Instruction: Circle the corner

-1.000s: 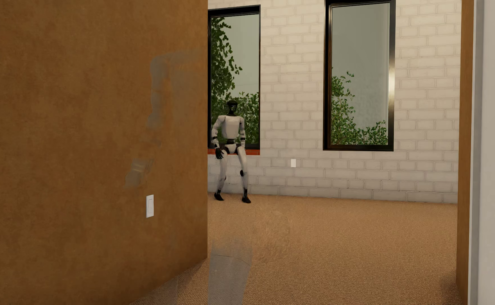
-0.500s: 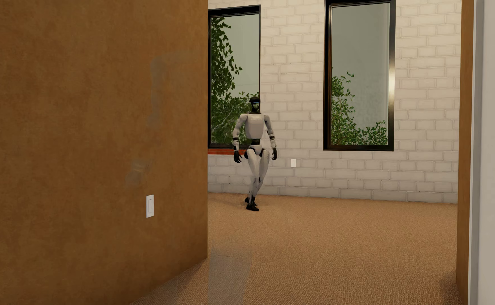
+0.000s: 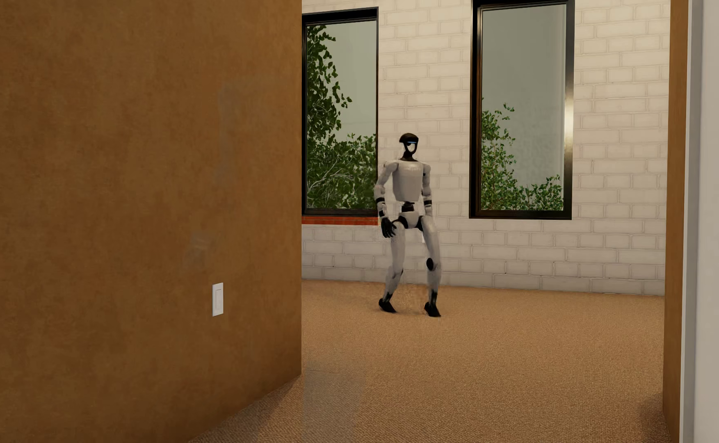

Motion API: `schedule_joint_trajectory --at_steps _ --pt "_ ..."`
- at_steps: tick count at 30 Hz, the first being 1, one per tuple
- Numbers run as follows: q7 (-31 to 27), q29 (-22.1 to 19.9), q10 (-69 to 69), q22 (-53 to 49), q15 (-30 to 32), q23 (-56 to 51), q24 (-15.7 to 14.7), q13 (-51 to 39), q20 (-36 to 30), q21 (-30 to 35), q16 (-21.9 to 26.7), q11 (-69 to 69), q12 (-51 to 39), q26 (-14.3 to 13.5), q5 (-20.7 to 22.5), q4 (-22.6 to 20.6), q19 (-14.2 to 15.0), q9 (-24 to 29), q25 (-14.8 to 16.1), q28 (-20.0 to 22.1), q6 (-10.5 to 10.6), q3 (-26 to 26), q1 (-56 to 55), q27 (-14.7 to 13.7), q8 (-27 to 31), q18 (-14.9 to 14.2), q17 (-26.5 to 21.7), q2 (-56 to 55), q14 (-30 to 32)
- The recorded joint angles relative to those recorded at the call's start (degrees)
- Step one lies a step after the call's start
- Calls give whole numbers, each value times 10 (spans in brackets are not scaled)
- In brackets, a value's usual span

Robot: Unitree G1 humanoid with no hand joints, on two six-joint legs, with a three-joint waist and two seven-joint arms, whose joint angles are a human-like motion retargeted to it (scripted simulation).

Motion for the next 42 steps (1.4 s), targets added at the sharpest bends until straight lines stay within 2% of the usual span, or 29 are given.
schedule_joint_trajectory --at_steps 2,3,4,5,6,7,8,10,11,13,16,17,18,19,20,22,24,25,27,29,30,31,33,34,37,38,40,41,42 --pt "0 0 -109 1 -32 -21 0 -29 -10 -20 2 2 9 0 -5 25 0 -10 0 0 7 31 -43 0 0 0 -10 47 -262" --pt "0 0 -107 -3 -28 -21 0 -39 -18 -30 6 14 16 0 -16 36 0 -10 0 0 3 48 -57 0 0 0 -10 68 -301" --pt "0 0 -104 -1 5 -10 0 -41 -20 -42 9 27 22 0 -32 36 0 -4 0 0 -3 63 -70 0 0 0 -6 96 -218" --pt "0 0 -59 5 69 1 0 -33 -22 -50 9 65 26 0 -54 22 0 -12 0 0 -13 65 -89 0 0 0 -2 103 -85" --pt "0 0 -13 12 173 15 0 -20 -23 -56 7 143 28 0 -80 -10 0 -21 0 0 -35 56 -101 0 0 0 5 76 14" --pt "0 0 31 32 256 56 0 -15 -13 -22 11 252 22 0 -88 -28 0 -22 0 0 -49 40 -86 0 0 0 6 33 33" --pt "0 0 44 32 259 57 0 1 -2 -19 14 382 10 0 -97 -60 0 -26 0 0 -60 23 -66 0 0 0 5 -48 17" --pt "0 0 -3 31 97 65 0 18 31 14 13 520 -20 0 -77 -79 0 -7 0 0 -60 -40 58 0 0 0 2 -167 -54" --pt "0 0 -36 14 61 70 0 33 25 24 22 524 -35 0 -63 -80 0 -6 0 0 -54 -76 123 0 0 0 -1 -228 -98" --pt "0 0 -111 -57 56 98 0 63 53 27 38 394 -46 0 -39 -57 0 1 0 0 -34 -150 256 0 0 0 -9 -307 -191" --pt "0 0 -130 -141 77 136 0 96 91 27 52 77 -87 0 -59 -36 0 -19 0 0 -30 -216 386 0 0 0 -22 -378 -343" --pt "0 0 -129 -158 138 152 0 104 106 33 55 4 -102 0 -63 -32 0 -27 0 0 -33 -227 410 0 0 0 -22 -382 -358" --pt "0 0 -139 -166 415 165 0 110 117 30 55 -227 -115 0 -65 -33 0 -38 0 0 -38 -226 423 0 0 0 -23 -400 -345" --pt "0 0 -129 -173 168 182 0 114 128 33 53 -2 -115 0 -57 -24 0 -33 0 0 -40 -222 444 0 0 0 -22 -418 -303" --pt "0 0 -84 -165 51 200 0 113 142 45 46 72 -104 0 -45 -8 0 -27 0 0 -37 -218 458 0 0 0 -23 -425 -233" --pt "0 0 153 -89 40 216 0 99 140 40 24 210 -82 0 -3 40 0 -17 0 0 -25 -197 391 0 0 0 -19 -428 -83" --pt "0 0 451 -15 20 170 0 65 85 62 30 184 -72 0 50 37 0 -7 0 0 -40 -164 238 0 0 0 -14 -344 -107" --pt "0 0 507 6 42 127 0 61 49 53 34 146 -58 0 63 27 0 -5 0 0 -55 -122 173 0 0 0 -8 -284 -116" --pt "0 0 437 35 83 50 0 38 35 33 26 57 -13 0 68 3 0 -5 0 0 -74 -54 56 0 0 0 0 -154 -64" --pt "0 0 201 33 125 -11 0 13 21 26 22 -3 29 0 44 0 0 -7 0 0 -81 14 -17 0 0 0 3 -54 38" --pt "0 0 83 33 134 -41 0 0 22 23 15 -21 47 0 28 7 0 -12 0 0 -77 30 -46 0 0 0 -1 -14 56" --pt "0 0 -23 23 157 -75 0 -10 17 22 11 -27 61 0 14 18 0 -17 0 0 -64 33 -63 0 0 0 -11 29 -16" --pt "0 0 -116 32 210 -138 0 -16 23 1 0 -20 60 0 -26 46 0 -30 0 0 -51 59 -107 0 0 0 -25 62 -249" --pt "0 0 -108 27 263 -145 0 -17 30 -7 3 -10 59 0 -52 50 0 -25 0 0 -52 78 -118 0 0 0 -25 83 -265" --pt "0 0 15 50 488 -58 0 10 37 -9 15 124 32 0 -89 -5 0 -58 0 0 -74 51 -174 0 0 0 0 50 7" --pt "0 0 70 55 468 -13 0 12 37 1 22 238 13 0 -94 -33 0 -42 0 0 -83 34 -148 0 0 0 6 3 7" --pt "0 0 38 51 188 59 0 5 51 41 32 454 -35 0 -78 -72 0 -10 0 0 -75 -9 -8 0 0 0 7 -127 -36" --pt "0 0 3 42 85 75 0 16 48 47 37 490 -57 0 -63 -72 0 -9 0 0 -59 -40 63 0 0 0 2 -200 -76" --pt "0 0 -42 -8 32 89 0 28 44 59 54 458 -64 0 -49 -62 0 8 0 0 -44 -77 159 0 0 0 -7 -236 -120"
